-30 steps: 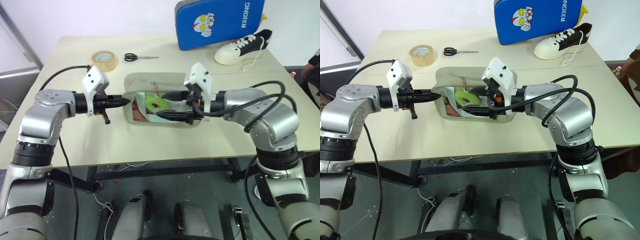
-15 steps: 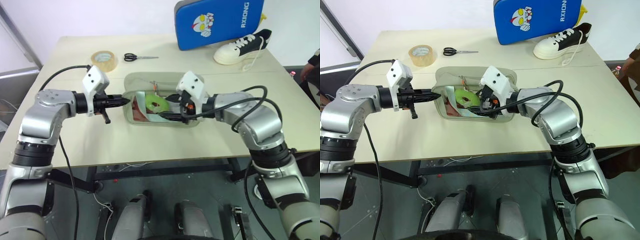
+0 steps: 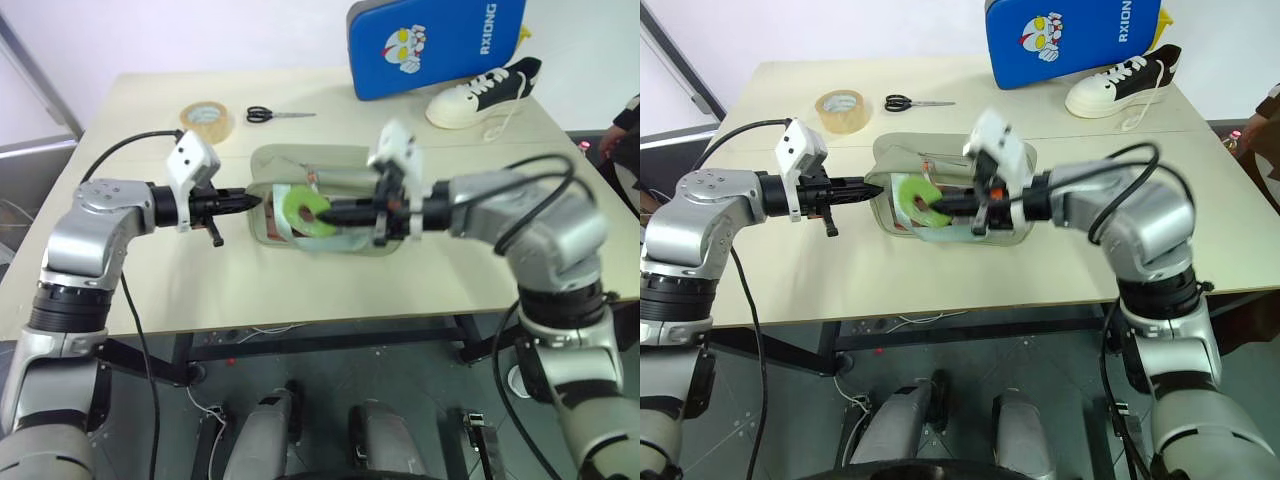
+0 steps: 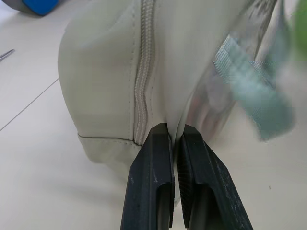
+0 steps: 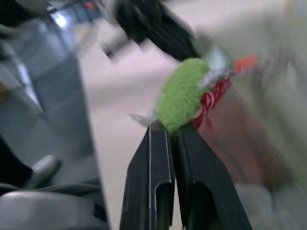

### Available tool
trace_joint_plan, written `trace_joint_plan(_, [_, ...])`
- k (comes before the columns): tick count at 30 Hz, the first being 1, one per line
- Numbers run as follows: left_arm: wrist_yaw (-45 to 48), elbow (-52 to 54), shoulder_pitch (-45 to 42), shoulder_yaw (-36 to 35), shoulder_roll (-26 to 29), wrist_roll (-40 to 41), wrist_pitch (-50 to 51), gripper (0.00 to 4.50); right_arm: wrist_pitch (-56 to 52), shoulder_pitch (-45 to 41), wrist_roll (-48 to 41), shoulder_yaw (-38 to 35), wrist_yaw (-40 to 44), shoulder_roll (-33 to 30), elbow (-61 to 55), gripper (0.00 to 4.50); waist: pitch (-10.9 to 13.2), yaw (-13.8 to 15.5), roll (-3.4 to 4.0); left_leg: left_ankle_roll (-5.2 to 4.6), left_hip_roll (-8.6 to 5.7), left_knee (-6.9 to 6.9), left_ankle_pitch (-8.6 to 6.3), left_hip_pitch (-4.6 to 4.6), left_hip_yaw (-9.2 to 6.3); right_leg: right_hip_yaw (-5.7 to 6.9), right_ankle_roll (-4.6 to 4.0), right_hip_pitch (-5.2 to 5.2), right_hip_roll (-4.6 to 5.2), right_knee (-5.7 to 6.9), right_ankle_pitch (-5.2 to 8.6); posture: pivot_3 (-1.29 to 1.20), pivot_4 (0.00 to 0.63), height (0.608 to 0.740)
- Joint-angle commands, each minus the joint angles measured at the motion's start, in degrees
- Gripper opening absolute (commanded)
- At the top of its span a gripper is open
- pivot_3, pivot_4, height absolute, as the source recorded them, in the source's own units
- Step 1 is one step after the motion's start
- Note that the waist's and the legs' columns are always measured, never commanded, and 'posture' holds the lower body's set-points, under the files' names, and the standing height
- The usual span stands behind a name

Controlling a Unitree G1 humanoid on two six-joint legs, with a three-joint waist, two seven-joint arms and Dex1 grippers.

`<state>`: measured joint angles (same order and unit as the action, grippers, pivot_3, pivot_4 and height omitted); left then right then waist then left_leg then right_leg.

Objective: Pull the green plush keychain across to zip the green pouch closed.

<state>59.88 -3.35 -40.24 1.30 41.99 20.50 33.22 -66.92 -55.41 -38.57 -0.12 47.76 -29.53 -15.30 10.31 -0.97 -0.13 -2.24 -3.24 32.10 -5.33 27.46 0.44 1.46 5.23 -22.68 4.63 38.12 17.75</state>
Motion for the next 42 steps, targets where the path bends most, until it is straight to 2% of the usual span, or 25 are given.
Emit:
trace_joint_plan(1, [0.21, 1.28, -1.38, -0.83, 0.03, 0.34, -1.14, 0.0, -3.73, -7.38, -3.32, -9.96, -6.55, 2.68, 8.8, 0.04, 0.0, 0.02, 0.0, 0.0, 0.0, -0.03, 0.0, 0.0, 0.0, 0.0, 0.0, 0.0, 0.0, -0.01, 0.0, 0.0, 0.15, 0.74])
trace_joint_plan(6, [0.29, 0.83, -1.61, -0.64, -0.2, 0.15, -1.4, 0.0, -2.83, -10.96, -1.26, -13.27, -12.95, 3.09, 17.48, 0.04, 0.0, 0.27, 0.0, 0.0, -0.02, -0.08, 0.0, 0.07, 0.0, 0.0, 0.01, -0.05, 0.01, -0.08, -0.01, 0.0, 0.15, 0.74])
trace_joint_plan(11, [0.23, 0.95, -1.39, -0.62, -0.36, 0.17, -1.4, 0.0, 2.67, -5.3, 5.54, -6.77, -11.58, -5.73, 15.92, 0.04, 0.0, 0.49, 0.0, 0.01, -0.03, -0.07, 0.0, 0.19, 0.01, 0.0, 0.03, -0.15, 0.01, -0.07, -0.02, 0.0, 0.15, 0.74])
trace_joint_plan(18, [0.32, 1.34, -0.91, -1.05, 0.01, 0.42, -1.06, 0.0, 0.68, -2.92, 5.17, -11.37, -12.62, -13.08, 16.41, 0.04, 0.02, 0.12, 0.04, 0.0, -0.01, -0.05, 0.0, 0.24, 0.03, -0.02, 0.01, -0.08, 0.01, -0.03, -0.01, 0.0, 0.15, 0.74])
trace_joint_plan(25, [0.69, 1.68, -0.73, -0.81, 0.47, 0.48, -0.41, 0.0, 2.25, 6.15, 6.59, -14.67, -12.13, -21.06, 14.77, 0.04, 0.02, 0.21, 0.04, -0.02, -0.02, 0.04, 0.0, 0.37, 0.03, -0.02, 0.0, -0.01, 0.03, -0.09, 0.0, 0.0, 0.15, 0.74])
trace_joint_plan(30, [1.17, 1.31, -1.16, -0.46, 0.52, 0.24, -0.27, 0.0, 9.22, 12.43, 11.8, -10.01, -10.74, -24.68, 14.48, 0.04, 0.02, 0.17, 0.03, -0.03, -0.01, 0.06, 0.0, 0.31, 0.03, -0.01, -0.16, 0.04, 0.03, -0.09, 0.09, 0.0, 0.15, 0.74])
trace_joint_plan(32, [1.34, 1.06, -1.58, -0.26, 0.39, 0.17, -0.12, 0.0, 16.94, 17.85, 18.33, -3.49, -10.27, -26.5, 13.74, 0.04, 0.02, 0.17, 0.03, -0.03, -0.01, 0.06, 0.0, 0.32, 0.03, -0.02, -0.16, 0.04, 0.03, -0.1, 0.09, 0.0, 0.15, 0.74])
trace_joint_plan(34, [1.47, 0.94, -1.93, -0.14, 0.35, 0.24, 0.17, 0.0, 22.42, 21.69, 22.75, 1.68, -10.64, -25.51, 13.17, 0.04, 0.01, 0.17, 0.02, -0.03, -0.01, 0.06, 0.0, 0.31, 0.03, -0.01, -0.16, 0.06, 0.03, -0.11, 0.09, 0.0, 0.15, 0.74])
trace_joint_plan(37, [1.6, 1.25, -1.82, -0.1, 0.47, 0.45, 0.62, 0.0, 23.65, 23.29, 23.21, 3.83, -11.74, -19.82, 13.17, 0.04, 0.01, -0.08, 0.03, -0.05, -0.01, 0.11, 0.01, 0.28, 0.03, -0.01, -0.16, 0.09, 0.02, -0.07, 0.09, 0.0, 0.15, 0.74])
trace_joint_plan(42, [1.44, 1.99, -1.42, -0.28, 0.61, 0.62, 1.17, 0.0, 26.28, 23.91, 25.72, 6.52, -12.03, -13.95, 16.22, 0.04, 0.01, 0.25, 0.03, -0.07, -0.01, 0.15, 0.03, 0.26, 0.03, 0.01, 0.01, 0.12, -0.01, -0.04, 0.0, 0.0, 0.15, 0.74])
